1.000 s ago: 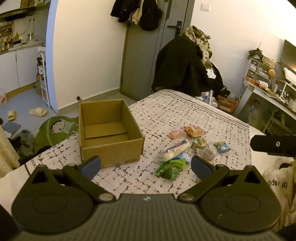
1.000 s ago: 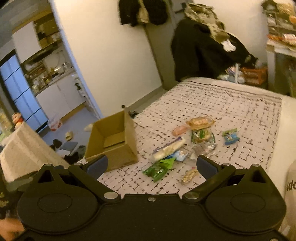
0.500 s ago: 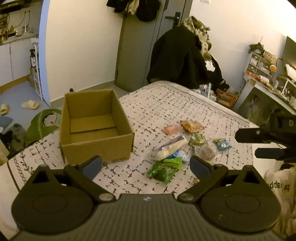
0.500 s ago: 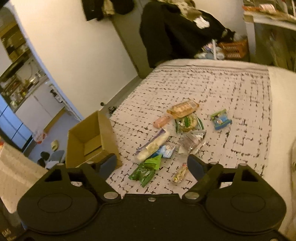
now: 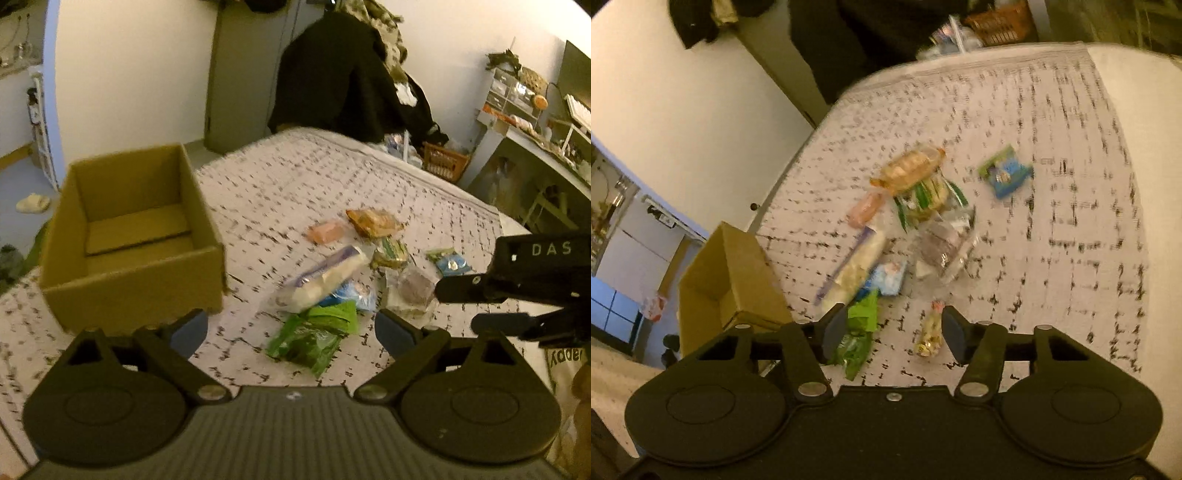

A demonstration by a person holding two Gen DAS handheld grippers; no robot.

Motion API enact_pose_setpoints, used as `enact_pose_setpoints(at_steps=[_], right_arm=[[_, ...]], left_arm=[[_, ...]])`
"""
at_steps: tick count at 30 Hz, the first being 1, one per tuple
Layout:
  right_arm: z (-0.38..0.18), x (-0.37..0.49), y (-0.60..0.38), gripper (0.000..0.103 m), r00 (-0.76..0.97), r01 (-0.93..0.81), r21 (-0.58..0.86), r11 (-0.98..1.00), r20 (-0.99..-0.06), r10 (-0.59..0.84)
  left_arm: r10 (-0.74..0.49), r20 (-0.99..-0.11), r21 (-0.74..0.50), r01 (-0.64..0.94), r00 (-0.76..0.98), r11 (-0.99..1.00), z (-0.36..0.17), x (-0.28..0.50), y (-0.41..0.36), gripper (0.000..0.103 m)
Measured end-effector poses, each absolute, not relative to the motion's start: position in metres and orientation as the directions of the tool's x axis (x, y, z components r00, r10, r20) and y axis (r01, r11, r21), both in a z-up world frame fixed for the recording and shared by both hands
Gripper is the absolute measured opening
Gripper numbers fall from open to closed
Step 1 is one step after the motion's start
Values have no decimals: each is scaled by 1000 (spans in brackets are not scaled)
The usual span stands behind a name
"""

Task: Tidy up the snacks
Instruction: 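Grasp the green snack bag with the left gripper while the right gripper grasps a small clear snack packet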

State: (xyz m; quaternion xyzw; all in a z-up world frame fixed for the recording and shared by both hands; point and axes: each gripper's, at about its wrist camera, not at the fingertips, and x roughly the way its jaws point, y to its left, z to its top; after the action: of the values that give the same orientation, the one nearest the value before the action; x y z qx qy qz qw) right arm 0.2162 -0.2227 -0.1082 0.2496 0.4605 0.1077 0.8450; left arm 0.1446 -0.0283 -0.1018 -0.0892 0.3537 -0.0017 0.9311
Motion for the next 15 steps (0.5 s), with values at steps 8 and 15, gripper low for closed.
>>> enact_pose_setpoints(at_steps=[8,15], right_arm=[[-140,238,-219,52,498,57,521,852,-754,428],[-156,246,-214,51,455,68,498,865,-787,417]], left_arm=[[-109,-700,-184,-31,706,982,-142,174,-35,85],[-122,-729,-217,-58,673,975,-164,186,-32,76]])
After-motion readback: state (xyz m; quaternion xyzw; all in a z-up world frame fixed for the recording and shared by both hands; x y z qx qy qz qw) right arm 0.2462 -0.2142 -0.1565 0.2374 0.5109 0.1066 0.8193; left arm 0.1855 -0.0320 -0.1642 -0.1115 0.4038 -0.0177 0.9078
